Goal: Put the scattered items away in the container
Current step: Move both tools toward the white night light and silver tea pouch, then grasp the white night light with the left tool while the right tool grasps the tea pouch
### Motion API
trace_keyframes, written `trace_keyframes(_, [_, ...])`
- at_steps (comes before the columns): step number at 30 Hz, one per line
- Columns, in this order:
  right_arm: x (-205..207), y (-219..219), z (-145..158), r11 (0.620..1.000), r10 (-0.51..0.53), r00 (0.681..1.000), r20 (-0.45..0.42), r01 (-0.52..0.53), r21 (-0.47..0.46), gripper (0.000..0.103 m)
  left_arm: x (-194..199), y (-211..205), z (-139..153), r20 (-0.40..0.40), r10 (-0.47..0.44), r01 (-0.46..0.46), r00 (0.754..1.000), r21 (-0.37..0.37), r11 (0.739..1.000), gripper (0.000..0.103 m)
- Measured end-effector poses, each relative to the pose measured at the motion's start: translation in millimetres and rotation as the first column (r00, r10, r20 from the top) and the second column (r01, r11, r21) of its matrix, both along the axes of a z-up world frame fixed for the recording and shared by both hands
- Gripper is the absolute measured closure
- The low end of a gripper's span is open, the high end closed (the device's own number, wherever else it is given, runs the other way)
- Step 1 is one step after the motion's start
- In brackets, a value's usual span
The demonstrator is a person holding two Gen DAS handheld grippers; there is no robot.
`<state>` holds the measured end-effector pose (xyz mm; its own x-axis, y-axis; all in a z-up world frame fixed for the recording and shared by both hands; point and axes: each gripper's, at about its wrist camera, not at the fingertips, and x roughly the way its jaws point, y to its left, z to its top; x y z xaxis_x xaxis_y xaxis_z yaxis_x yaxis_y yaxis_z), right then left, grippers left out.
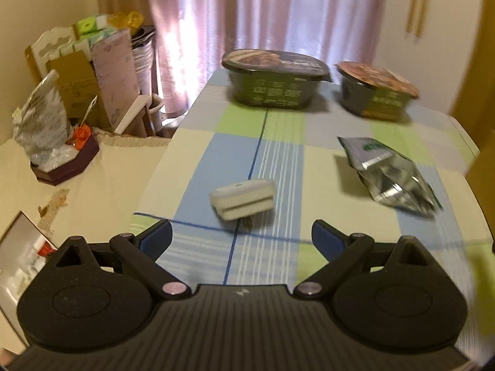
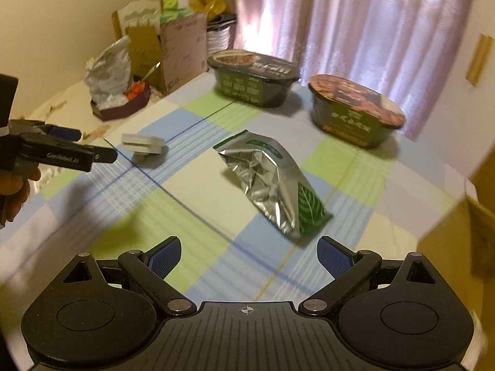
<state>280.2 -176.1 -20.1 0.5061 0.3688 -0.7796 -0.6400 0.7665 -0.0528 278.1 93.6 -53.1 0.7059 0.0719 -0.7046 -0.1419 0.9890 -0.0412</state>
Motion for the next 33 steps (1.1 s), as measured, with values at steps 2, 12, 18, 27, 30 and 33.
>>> trace_keyframes(2, [17.9, 7.0, -9.7, 0.999, 0.027, 1.0, 0.001, -0.027, -0.025, 0.004, 12.5, -0.3, -9.7, 0.005, 0.014, -0.014, 1.0, -0.007, 1.0, 0.009])
trace_keyframes(12, [93.4, 29.5, -48.6, 0.972, 0.197, 0.98, -0.002, -0.196, -0.131, 0.004, 52.3, -8.5, -34.7, 0.006, 0.033, -0.033, 0.999, 0.039, 0.999, 0.01])
trace_keyframes(18, [142.0, 41.1, -63.7, 0.945, 0.293, 0.955, -0.053, -0.297, -0.138, 0.004, 60.2, -7.4, -40.4, 0.009, 0.052, -0.053, 0.999, 0.035, 0.998, 0.013])
trace_keyframes(27, [169.8, 72.7, -86.6, 0.891, 0.396, 0.913, -0.101, -0.409, -0.198, 0.004, 62.9, 1.6, -54.5, -0.021, 0.055, -0.055, 0.998, 0.026, 0.998, 0.032])
trace_keyframes(30, [175.8, 75.2, -89.3, 0.897, 0.387, 0.914, -0.125, -0.404, -0.177, 0.004, 64.4, 5.4, -55.3, -0.02, 0.042, -0.042, 0.999, 0.008, 0.999, 0.04])
trace_keyframes(33, [179.7, 74.5, -90.9, 0.908, 0.37, 0.917, -0.15, -0.391, -0.151, 0.022, 64.9, 6.3, -54.8, -0.016, 0.027, -0.027, 1.0, -0.004, 1.0, 0.041])
